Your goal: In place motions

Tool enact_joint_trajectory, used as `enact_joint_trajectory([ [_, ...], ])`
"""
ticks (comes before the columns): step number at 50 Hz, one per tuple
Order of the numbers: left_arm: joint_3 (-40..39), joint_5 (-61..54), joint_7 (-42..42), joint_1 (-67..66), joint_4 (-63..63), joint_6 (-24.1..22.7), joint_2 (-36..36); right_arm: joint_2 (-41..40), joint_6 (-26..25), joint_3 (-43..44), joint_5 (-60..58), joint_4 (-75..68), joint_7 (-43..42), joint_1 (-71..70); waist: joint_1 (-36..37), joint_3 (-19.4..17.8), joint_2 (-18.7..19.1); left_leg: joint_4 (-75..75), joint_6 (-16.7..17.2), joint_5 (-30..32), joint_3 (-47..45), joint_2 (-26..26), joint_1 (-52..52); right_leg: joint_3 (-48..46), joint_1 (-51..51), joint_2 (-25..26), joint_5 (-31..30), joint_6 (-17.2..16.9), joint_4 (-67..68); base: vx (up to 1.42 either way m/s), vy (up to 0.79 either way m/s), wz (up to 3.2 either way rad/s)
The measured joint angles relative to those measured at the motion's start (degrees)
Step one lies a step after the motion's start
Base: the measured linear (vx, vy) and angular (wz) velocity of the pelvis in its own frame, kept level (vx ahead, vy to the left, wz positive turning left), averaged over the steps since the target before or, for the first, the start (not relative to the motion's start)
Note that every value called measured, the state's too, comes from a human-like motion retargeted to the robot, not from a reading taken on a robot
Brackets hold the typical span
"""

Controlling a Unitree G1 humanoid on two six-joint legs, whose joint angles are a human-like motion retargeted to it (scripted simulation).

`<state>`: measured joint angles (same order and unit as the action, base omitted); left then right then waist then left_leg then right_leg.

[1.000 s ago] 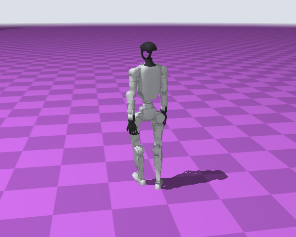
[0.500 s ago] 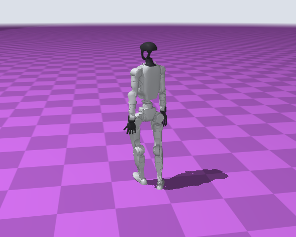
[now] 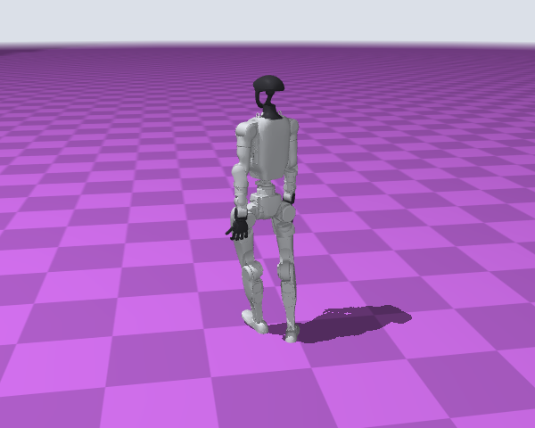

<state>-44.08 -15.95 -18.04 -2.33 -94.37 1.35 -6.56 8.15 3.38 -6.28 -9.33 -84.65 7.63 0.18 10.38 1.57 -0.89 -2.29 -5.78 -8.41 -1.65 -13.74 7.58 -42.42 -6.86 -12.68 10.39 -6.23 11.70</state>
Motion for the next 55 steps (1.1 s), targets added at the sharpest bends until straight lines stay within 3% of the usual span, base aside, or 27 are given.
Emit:
enact_joint_trajectory([
  [5, -2.4, -6.0, 0.8, 1.6, 1.3, 0.4, -0.3, 0.2, -0.2, -0.1, -0.3, -0.3, 0.3, -0.1, 0.0, 0.0, -0.1, 0.0, -0.1, -0.1, 0.0, 0.0, 0.0, 0.0, 0.1, 0.0, 0.1, 0.1, 0.0, 0.0, 0.0, 0.0],
  [19, 10.4, 17.5, 1.3, 0.6, 3.9, 4.4, -2.9, 1.2, -1.1, 1.1, -0.1, -3.2, -0.5, -0.1, -1.7, 0.3, 0.0, 0.0, -0.1, -0.4, -0.3, 0.9, 0.3, 0.7, 0.7, 0.7, 0.3, 0.5, -0.7, 0.0, -0.01, -0.01],
  [35, 13.7, 16.9, 0.9, -0.6, -0.5, 4.8, 0.1, -0.9, -0.9, -1.9, 0.0, 0.9, 1.5, -1.0, -10.0, 0.5, 0.6, 2.2, -0.2, -2.2, -1.8, 3.9, -2.0, 5.5, 2.8, 4.1, -2.5, 2.2, -4.5, -0.01, -0.11, -0.29],
  [46, 16.9, 20.0, 1.6, 0.0, 1.3, 5.8, -1.7, -0.9, -1.3, -3.6, -1.1, 0.9, 1.9, -1.5, -6.7, -0.1, -0.6, 2.0, -1.0, -4.0, -15.7, 8.0, -2.6, 20.4, 5.1, 7.6, -6.6, 4.9, -8.2, -0.02, -0.16, -1.32],
  [49, 17.9, 20.6, 1.9, 0.2, 1.6, 5.9, -2.5, -0.4, -1.7, -2.6, -1.3, -0.3, 1.6, -1.7, -12.9, 1.0, -1.0, 2.3, 0.6, -5.4, -11.8, 8.4, -4.4, 16.7, 4.8, 7.0, -6.9, 4.8, -9.2, -0.01, -0.15, 0.66],
  [55, 17.1, 19.1, 2.1, 0.5, 2.4, 5.6, -2.4, 0.9, -2.9, -1.2, -0.8, -2.8, 0.5, -2.0, -15.4, 1.9, -0.8, 2.4, 0.9, -6.8, -14.3, 9.7, -5.7, 20.1, 5.8, 7.9, -7.4, 5.3, -9.2, -0.02, -0.12, -0.6],
])
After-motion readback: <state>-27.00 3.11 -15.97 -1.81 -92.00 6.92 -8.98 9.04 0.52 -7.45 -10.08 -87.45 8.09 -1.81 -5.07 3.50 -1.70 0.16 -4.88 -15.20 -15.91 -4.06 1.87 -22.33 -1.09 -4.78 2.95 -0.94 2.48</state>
